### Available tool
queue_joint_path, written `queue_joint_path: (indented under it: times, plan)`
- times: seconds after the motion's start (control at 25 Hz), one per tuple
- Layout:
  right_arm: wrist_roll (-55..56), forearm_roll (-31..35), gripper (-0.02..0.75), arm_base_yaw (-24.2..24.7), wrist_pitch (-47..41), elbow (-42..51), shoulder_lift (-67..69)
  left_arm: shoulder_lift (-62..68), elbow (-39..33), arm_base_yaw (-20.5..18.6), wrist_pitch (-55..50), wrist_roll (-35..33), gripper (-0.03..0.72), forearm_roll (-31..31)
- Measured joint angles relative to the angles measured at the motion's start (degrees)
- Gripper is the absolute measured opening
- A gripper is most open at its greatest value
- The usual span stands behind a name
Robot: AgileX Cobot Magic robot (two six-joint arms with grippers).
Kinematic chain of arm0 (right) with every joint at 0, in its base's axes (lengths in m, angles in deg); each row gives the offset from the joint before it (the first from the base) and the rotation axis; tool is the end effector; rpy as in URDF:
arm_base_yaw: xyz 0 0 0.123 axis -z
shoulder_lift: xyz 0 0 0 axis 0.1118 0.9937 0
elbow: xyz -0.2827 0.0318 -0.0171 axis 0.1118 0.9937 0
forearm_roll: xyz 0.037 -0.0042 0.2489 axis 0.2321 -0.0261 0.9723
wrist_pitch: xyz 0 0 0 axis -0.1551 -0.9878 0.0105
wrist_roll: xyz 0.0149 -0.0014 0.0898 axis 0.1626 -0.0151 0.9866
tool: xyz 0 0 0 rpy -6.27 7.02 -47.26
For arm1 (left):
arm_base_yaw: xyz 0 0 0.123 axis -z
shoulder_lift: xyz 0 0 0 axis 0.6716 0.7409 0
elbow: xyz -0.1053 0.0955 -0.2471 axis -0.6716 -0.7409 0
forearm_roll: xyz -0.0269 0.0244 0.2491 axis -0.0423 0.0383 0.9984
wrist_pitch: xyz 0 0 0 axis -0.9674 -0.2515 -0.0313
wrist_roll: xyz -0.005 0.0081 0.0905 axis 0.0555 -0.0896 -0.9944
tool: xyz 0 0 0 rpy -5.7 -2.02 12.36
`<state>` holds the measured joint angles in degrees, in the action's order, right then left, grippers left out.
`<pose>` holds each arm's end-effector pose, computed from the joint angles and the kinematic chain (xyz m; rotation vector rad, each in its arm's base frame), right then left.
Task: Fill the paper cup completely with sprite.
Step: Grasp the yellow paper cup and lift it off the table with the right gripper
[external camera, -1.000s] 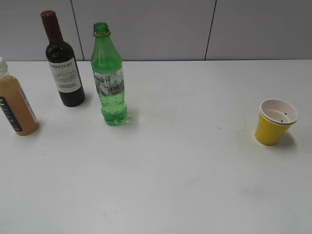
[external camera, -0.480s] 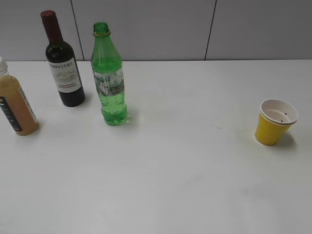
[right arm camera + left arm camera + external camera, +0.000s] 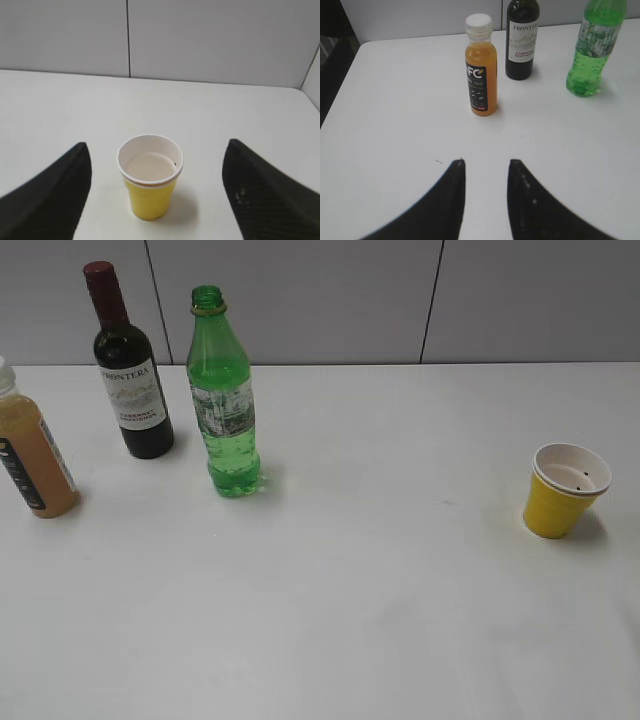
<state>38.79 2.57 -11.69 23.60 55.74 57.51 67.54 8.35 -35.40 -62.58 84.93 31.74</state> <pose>0.1361 0.0125 0.2069 -0.0662 1.7280 0.0793 -0.0054 -0.0014 0.2796 0.1704 2.0083 -0.0759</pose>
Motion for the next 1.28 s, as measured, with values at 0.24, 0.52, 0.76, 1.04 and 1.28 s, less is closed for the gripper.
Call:
queue_joint_path:
  times: [0.24, 0.52, 0.76, 1.04, 1.28]
  plan:
    - [4.83, -4.48, 0.617, 0.0, 10.36, 0.02, 13.63, 0.0, 0.0, 0.0, 0.0, 0.0, 0.231, 0.0]
    - [5.9, -6.72, 0.606, 0.0, 25.18, 1.07, 30.1, 0.0, 0.0, 0.0, 0.0, 0.0, 0.231, 0.04]
    - [2.01, -4.76, 0.605, 0.0, 37.53, 3.53, 40.84, 0.0, 0.0, 0.0, 0.0, 0.0, 0.231, 0.04]
    - [1.42, -1.86, 0.654, 0.0, 41.32, 3.65, 54.31, 0.0, 0.0, 0.0, 0.0, 0.0, 0.231, 0.04]
    - [1.37, -1.5, 0.661, 0.0, 41.33, 2.54, 60.93, 0.0, 0.0, 0.0, 0.0, 0.0, 0.231, 0.04]
